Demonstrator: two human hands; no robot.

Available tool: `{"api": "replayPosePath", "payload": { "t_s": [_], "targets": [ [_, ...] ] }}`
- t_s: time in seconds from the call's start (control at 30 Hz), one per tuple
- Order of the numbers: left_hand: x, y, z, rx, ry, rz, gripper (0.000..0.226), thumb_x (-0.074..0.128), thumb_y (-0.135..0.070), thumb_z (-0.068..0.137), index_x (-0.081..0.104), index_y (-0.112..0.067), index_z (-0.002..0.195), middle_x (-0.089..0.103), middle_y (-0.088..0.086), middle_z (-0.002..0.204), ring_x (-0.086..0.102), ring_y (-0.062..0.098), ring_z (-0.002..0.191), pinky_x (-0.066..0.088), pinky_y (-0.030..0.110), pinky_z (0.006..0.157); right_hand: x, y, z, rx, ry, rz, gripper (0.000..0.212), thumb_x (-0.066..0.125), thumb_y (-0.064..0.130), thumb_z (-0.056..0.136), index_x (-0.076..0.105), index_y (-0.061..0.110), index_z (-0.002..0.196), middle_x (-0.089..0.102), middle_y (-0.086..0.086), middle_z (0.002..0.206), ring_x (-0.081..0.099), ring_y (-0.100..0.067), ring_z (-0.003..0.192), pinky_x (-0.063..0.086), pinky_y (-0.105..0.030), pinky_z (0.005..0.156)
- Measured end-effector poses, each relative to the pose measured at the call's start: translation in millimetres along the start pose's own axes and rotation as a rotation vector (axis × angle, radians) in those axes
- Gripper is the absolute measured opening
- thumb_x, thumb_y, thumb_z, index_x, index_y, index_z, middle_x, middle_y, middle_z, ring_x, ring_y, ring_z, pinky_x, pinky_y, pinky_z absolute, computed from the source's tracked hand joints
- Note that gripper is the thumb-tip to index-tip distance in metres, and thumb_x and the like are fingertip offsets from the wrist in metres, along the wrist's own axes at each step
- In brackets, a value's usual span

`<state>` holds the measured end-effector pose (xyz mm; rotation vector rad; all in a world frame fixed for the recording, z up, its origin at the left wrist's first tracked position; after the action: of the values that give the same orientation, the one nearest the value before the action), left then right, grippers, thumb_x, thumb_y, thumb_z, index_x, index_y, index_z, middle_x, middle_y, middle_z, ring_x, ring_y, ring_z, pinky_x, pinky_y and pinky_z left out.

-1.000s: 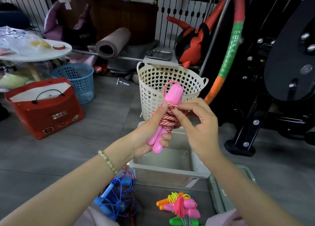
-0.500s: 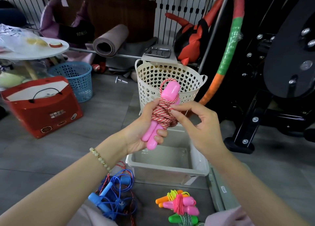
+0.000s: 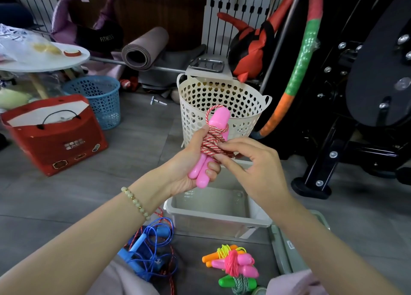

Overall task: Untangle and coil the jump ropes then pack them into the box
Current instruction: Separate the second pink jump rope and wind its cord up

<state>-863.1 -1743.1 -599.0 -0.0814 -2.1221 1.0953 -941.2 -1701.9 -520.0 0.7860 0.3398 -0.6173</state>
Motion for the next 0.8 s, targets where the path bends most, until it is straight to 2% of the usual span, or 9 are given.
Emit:
{"api": "replayPosePath", "payload": {
  "t_s": [0.1, 0.3, 0.4, 0.47, 0.53, 0.63, 0.73, 0.8],
  "targets": [
    [-2, 1, 0, -0.007, 0.002, -0.018, 0.048, 0.041, -0.058, 0.091, 0.050, -0.011, 0.088, 0.036, 0.000, 0.062, 0.036, 0.004, 0.037, 0.033, 0.013, 0.031, 4, 4, 0, -0.022, 0.030, -0.107, 0.030, 0.067, 0.035, 0.081, 0.071, 0.011, 0.099, 0.069, 0.003, 0.094, 0.064, -0.007, 0.083, 0.052, -0.029, 0.077],
    [1, 5, -1, -0.050, 0.024, 0.007, 0.048, 0.041, -0.058, 0.091, 0.052, -0.013, 0.081, 0.040, -0.004, 0.054, 0.036, 0.004, 0.039, 0.033, 0.013, 0.032, 5, 7, 2, -0.053, -0.004, -0.239, 0.024, 0.058, 0.032, 0.085, 0.066, 0.011, 0.093, 0.066, 0.003, 0.087, 0.059, -0.012, 0.077, 0.047, -0.029, 0.071],
    [-2, 9, 0, -0.124, 0.040, 0.005, 0.050, 0.040, -0.059, 0.091, 0.052, -0.012, 0.081, 0.044, -0.004, 0.058, 0.035, 0.004, 0.037, 0.032, 0.012, 0.031, 11, 0, 2, 0.019, 0.069, -0.140, 0.014, 0.059, 0.027, 0.088, 0.058, 0.015, 0.096, 0.062, 0.007, 0.089, 0.056, -0.008, 0.081, 0.044, -0.026, 0.078],
    [-4, 15, 0, -0.191, 0.065, -0.019, 0.052, 0.040, -0.061, 0.090, 0.054, -0.011, 0.085, 0.046, -0.001, 0.064, 0.036, 0.003, 0.036, 0.032, 0.012, 0.030, 16, -11, 0, 0.125, 0.127, 0.012, 0.012, 0.061, 0.016, 0.088, 0.051, 0.018, 0.094, 0.060, 0.006, 0.088, 0.057, -0.004, 0.084, 0.043, -0.020, 0.081],
    [-8, 18, 1, -0.219, 0.071, 0.003, 0.054, 0.037, -0.062, 0.090, 0.054, -0.011, 0.088, 0.047, 0.001, 0.067, 0.037, 0.003, 0.034, 0.032, 0.011, 0.029, 22, -22, -2, 0.238, 0.167, 0.209, 0.016, 0.060, 0.009, 0.089, 0.046, 0.017, 0.090, 0.058, -0.001, 0.085, 0.057, -0.004, 0.082, 0.043, -0.019, 0.080],
    [-10, 15, 5, -0.192, 0.069, 0.070, 0.054, 0.036, -0.062, 0.091, 0.052, -0.011, 0.086, 0.048, 0.003, 0.065, 0.037, 0.002, 0.034, 0.032, 0.011, 0.029, 35, -24, -5, 0.323, 0.278, 0.463, 0.010, 0.054, 0.013, 0.089, 0.044, 0.014, 0.089, 0.052, -0.010, 0.078, 0.050, -0.010, 0.073, 0.042, -0.022, 0.074],
    [-11, 9, 8, -0.146, 0.057, 0.075, 0.053, 0.038, -0.061, 0.091, 0.051, -0.010, 0.087, 0.045, 0.002, 0.064, 0.038, 0.004, 0.033, 0.034, 0.012, 0.029, 44, -19, -10, 0.300, 0.374, 0.448, 0.022, 0.067, 0.016, 0.084, 0.048, 0.013, 0.094, 0.052, -0.014, 0.083, 0.049, -0.016, 0.079, 0.042, -0.031, 0.078],
    [-12, 9, 9, -0.147, 0.063, 0.049, 0.053, 0.041, -0.061, 0.089, 0.049, -0.008, 0.090, 0.044, 0.002, 0.068, 0.038, 0.004, 0.033, 0.034, 0.012, 0.029, 42, -19, -10, 0.289, 0.337, 0.422, 0.031, 0.074, 0.012, 0.078, 0.050, 0.013, 0.098, 0.055, -0.018, 0.092, 0.050, -0.022, 0.082, 0.044, -0.036, 0.082]
  ]
}}
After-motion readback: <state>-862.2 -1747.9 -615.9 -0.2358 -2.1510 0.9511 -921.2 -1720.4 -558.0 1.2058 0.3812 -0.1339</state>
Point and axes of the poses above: each hand's wrist, its own z-axis towards the middle knuckle, its own x-axis out of the palm, y = z × x, the point moved 9 cm from there along z, towards the middle knuckle
